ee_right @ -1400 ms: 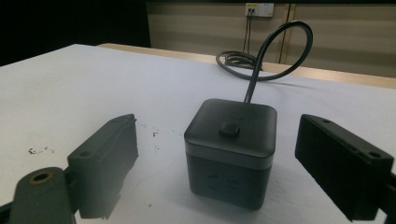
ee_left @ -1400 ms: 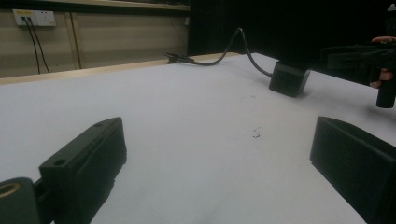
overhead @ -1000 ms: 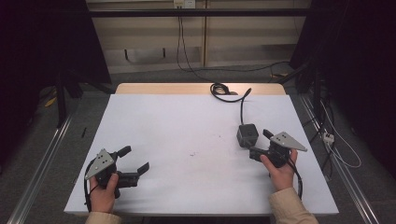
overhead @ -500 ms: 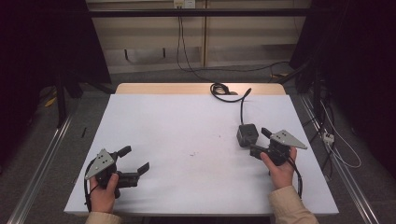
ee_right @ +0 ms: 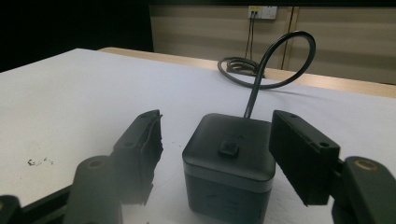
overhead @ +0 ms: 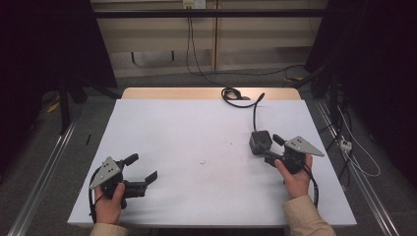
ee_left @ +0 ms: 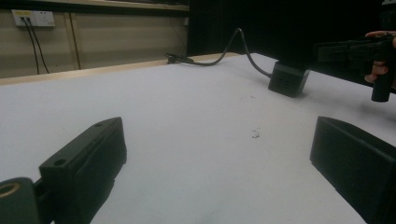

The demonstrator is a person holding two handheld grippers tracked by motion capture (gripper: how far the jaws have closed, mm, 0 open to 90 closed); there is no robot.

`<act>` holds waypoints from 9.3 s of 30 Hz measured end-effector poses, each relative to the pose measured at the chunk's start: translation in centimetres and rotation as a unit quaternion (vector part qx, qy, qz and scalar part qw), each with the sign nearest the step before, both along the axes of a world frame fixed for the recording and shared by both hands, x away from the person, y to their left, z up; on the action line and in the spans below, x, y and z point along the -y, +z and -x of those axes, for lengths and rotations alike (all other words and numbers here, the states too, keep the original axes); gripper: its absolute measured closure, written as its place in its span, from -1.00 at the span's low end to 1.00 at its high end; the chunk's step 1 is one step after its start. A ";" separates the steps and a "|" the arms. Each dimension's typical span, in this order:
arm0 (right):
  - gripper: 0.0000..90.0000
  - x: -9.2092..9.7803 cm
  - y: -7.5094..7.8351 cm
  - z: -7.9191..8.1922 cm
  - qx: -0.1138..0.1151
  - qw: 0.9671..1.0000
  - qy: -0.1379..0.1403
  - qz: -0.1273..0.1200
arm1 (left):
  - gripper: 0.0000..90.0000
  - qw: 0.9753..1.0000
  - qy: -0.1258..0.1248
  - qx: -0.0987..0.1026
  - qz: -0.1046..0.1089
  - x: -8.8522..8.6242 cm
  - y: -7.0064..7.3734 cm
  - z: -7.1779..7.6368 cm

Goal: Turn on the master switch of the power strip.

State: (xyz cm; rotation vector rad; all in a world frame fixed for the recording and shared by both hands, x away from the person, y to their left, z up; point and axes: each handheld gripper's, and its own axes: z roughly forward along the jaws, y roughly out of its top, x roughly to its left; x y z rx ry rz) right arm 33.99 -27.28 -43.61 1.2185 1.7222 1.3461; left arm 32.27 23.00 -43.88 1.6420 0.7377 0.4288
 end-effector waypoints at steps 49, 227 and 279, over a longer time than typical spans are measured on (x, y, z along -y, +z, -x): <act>0.63 0.3 0.5 -0.9 -0.029 0.999 0.026 0.000 | -0.92 1.000 -0.003 -0.002 -0.001 0.1 -0.1 0.0; 1.00 -0.1 -0.2 -2.8 -0.059 0.996 0.010 0.065 | -0.92 1.000 -0.003 -0.007 0.003 0.4 -0.3 0.1; -0.22 0.1 0.3 -2.1 -0.058 0.998 0.021 0.012 | -0.92 1.000 -0.005 -0.010 0.005 0.2 -0.4 0.0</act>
